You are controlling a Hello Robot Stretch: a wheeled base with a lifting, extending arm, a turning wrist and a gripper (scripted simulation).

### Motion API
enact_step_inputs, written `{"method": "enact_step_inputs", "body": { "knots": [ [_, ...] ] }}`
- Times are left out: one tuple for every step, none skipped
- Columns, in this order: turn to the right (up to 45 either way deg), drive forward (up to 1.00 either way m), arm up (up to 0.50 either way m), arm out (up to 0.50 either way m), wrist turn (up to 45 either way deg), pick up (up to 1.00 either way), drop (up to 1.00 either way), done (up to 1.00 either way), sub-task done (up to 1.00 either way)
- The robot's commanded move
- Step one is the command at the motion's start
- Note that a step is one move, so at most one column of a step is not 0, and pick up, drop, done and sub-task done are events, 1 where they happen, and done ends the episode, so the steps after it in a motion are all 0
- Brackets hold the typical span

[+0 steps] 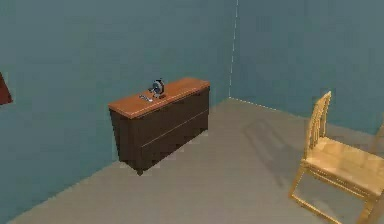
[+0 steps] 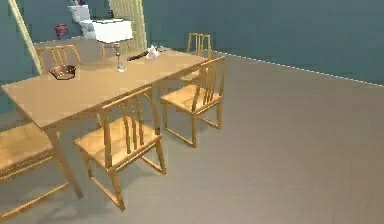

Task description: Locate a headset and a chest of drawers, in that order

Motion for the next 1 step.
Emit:
{"method": "enact_step_inputs", "body": {
  "knots": [
    [0.0,1.0,0.0,0.0,0.0,0.0,0.0,0.0,0.0]
  ]
}}
